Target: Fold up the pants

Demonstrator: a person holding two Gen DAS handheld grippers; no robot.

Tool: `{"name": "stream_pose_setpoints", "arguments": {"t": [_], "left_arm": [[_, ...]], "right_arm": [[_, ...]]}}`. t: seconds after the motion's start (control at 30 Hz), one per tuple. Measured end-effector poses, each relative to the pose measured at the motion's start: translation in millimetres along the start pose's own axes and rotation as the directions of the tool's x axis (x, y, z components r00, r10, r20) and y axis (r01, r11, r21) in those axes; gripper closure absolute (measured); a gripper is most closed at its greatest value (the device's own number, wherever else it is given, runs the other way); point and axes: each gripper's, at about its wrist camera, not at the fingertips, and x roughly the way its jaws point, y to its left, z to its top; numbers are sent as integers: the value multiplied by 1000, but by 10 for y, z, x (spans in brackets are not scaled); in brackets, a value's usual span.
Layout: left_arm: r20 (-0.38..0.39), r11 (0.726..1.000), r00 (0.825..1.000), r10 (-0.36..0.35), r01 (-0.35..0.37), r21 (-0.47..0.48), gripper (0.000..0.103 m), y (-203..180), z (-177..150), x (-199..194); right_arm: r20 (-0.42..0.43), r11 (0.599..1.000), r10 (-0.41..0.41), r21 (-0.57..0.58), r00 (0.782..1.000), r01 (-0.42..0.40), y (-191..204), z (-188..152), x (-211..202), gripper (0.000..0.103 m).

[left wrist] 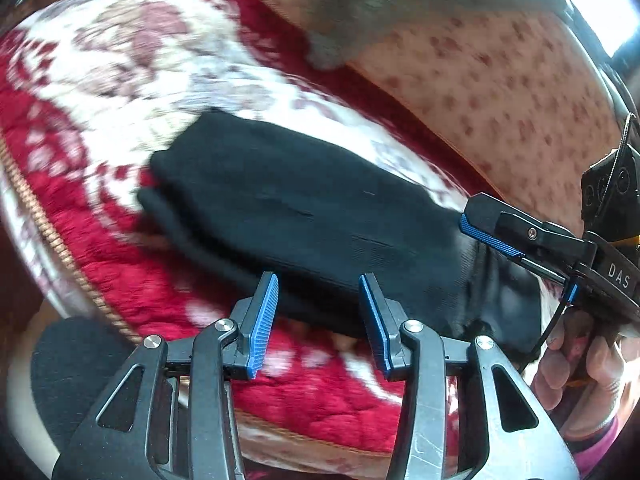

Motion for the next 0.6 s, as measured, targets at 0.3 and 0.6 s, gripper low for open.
{"name": "stream_pose_setpoints", "arguments": {"t": [0.3, 0.6], "left_arm": [[36, 986, 998, 54, -47, -163, 62, 550, 81, -24], [24, 957, 998, 49, -40, -288, 62, 873, 141, 114]], "right_arm": [[-101, 993, 43, -102, 994, -53, 315, 406, 769, 52], [-195, 950, -30, -312, 980, -34, 666, 756, 1530, 46]]}}
